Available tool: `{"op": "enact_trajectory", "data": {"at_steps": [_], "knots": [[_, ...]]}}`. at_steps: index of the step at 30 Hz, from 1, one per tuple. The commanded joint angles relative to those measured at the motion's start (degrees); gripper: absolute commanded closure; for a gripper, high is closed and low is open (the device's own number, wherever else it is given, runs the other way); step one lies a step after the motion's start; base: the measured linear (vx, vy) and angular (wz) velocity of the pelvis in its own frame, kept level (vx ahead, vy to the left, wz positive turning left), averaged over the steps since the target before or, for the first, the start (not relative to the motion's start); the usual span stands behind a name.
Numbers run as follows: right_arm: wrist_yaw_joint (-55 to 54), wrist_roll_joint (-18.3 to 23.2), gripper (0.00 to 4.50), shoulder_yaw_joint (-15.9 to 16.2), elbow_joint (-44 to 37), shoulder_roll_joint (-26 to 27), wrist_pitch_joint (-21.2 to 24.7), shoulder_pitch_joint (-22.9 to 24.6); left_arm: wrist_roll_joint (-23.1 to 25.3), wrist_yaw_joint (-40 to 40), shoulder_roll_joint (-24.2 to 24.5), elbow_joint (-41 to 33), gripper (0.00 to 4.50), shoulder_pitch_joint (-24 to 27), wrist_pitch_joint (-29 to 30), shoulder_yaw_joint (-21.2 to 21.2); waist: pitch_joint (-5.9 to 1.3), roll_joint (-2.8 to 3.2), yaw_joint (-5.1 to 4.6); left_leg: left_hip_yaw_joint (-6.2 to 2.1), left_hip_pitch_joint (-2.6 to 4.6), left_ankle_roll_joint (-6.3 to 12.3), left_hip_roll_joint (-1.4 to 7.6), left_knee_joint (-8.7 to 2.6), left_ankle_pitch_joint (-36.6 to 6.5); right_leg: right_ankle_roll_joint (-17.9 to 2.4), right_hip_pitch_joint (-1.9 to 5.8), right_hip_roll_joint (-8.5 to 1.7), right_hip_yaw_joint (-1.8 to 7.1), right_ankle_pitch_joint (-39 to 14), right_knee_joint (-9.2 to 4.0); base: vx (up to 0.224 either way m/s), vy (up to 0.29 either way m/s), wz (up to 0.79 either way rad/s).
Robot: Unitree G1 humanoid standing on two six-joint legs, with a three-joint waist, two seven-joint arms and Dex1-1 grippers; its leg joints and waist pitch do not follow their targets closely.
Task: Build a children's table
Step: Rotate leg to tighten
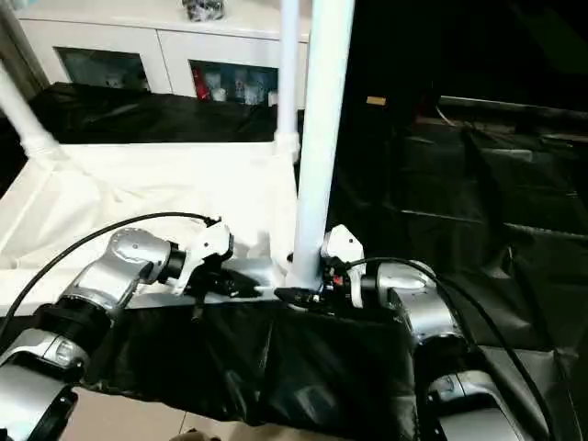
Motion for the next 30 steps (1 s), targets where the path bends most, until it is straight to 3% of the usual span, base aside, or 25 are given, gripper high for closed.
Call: {"op": "enact_trajectory", "data": {"at_steps": [1,4,5,9,14,16,17,18,20,24,29,30], "knots": [[1.8,-1.5,1.51,3.6,1.0,0.6,2.0,1.9,-2.3,-1.2,-1.0,-3.4,4.50,-0.8,0.0,-0.4,-3.31,-0.31,-0.03,-1.31,0.52,4.16,3.38,-3.36,-10.1,-12.9,2.59,-5.08,3.33,-11.4,-3.28,0.000,0.000,0.00],[0.9,-1.6,1.68,3.4,1.5,1.0,2.0,1.6,-2.2,-0.9,-1.1,-3.3,4.50,-0.8,-0.1,-0.4,-3.34,-0.34,-0.02,-1.30,0.53,3.87,3.35,-3.34,-10.0,-12.7,2.59,-5.11,3.34,-11.5,-3.25,0.000,0.000,0.00],[0.1,-1.7,1.74,3.2,2.0,1.3,2.1,1.5,-2.0,-0.5,-1.3,-3.0,4.50,-0.8,-0.3,-0.3,-3.34,-0.71,-0.07,-1.27,0.53,3.95,3.37,-3.35,-9.8,-12.6,2.60,-5.09,3.33,-11.4,-3.24,0.000,0.000,0.00],[-4.1,-2.0,1.78,2.1,3.2,2.7,2.6,1.1,-1.3,3.0,-2.3,-2.7,4.50,-0.6,-0.1,0.3,-3.16,-0.46,-0.14,-1.31,0.57,3.47,3.38,-3.44,-10.6,-12.3,2.46,-5.15,3.34,-13.1,-3.43,0.000,0.000,0.00],[-14.6,-2.3,1.80,-1.0,5.6,5.7,3.0,0.5,-0.4,12.3,-4.9,-2.6,4.50,-0.5,1.6,2.5,-2.82,-0.22,-0.67,-1.65,0.98,1.19,3.23,-3.82,-14.5,-10.1,2.26,-5.30,3.33,-21.1,-4.47,0.000,0.000,0.00],[-17.2,-2.4,1.80,-1.6,6.5,6.4,2.7,0.2,-0.1,14.4,-5.4,-2.3,4.50,-0.6,1.8,2.9,-2.86,-0.21,-1.07,-1.71,1.08,0.75,3.19,-3.86,-15.1,-10.0,2.12,-5.27,3.35,-21.1,-4.60,0.000,0.000,0.00],[-23.3,-2.8,1.80,-3.0,8.8,8.0,2.3,-1.0,0.8,20.0,-6.6,-1.0,4.50,-1.6,1.9,4.0,-2.87,0.44,-1.14,-1.81,1.04,0.54,3.17,-3.87,-15.2,-10.1,2.16,-5.28,3.36,-20.9,-4.50,0.000,0.000,0.00],[-25.4,-2.9,1.80,-3.5,9.6,8.6,2.0,-1.4,1.0,22.0,-7.1,-0.5,4.50,-1.9,2.0,4.5,-2.76,-0.01,-1.68,-1.76,1.00,0.32,3.09,-3.92,-16.2,-10.0,2.09,-5.15,3.33,-21.3,-4.77,0.000,0.000,0.00],[-29.4,-3.2,1.80,-4.1,11.1,9.6,2.0,-2.1,1.3,25.6,-7.9,0.3,4.50,-2.4,2.0,4.9,-2.88,0.03,-1.70,-1.75,1.07,0.65,2.93,-3.76,-15.8,-9.8,2.15,-5.28,3.36,-21.7,-4.82,0.000,0.000,0.00],[-39.5,-4.5,1.80,-5.6,14.6,11.7,2.4,-4.1,1.6,32.0,-9.0,1.1,4.50,-3.2,2.4,6.6,-3.09,0.33,-1.87,-1.78,0.82,0.69,2.91,-3.77,-14.0,-10.4,2.23,-5.07,3.35,-18.3,-4.34,0.000,0.000,0.00],[-44.5,-4.8,1.80,-6.6,16.3,13.9,0.6,-4.9,1.3,33.1,-9.8,-1.0,4.50,-2.1,3.0,7.1,-3.33,0.48,-1.70,-1.65,0.49,1.78,2.88,-3.59,-11.8,-11.2,2.47,-5.16,3.41,-13.6,-3.80,0.000,0.000,0.00],[-44.3,-4.9,1.80,-6.6,16.1,14.2,-0.1,-4.8,1.3,32.4,-9.9,-1.8,4.50,-1.6,3.1,6.7,-3.41,0.18,-1.78,-1.59,0.43,2.22,2.88,-3.52,-11.1,-11.6,2.54,-5.05,3.41,-11.7,-3.60,0.000,0.000,0.00]]}}
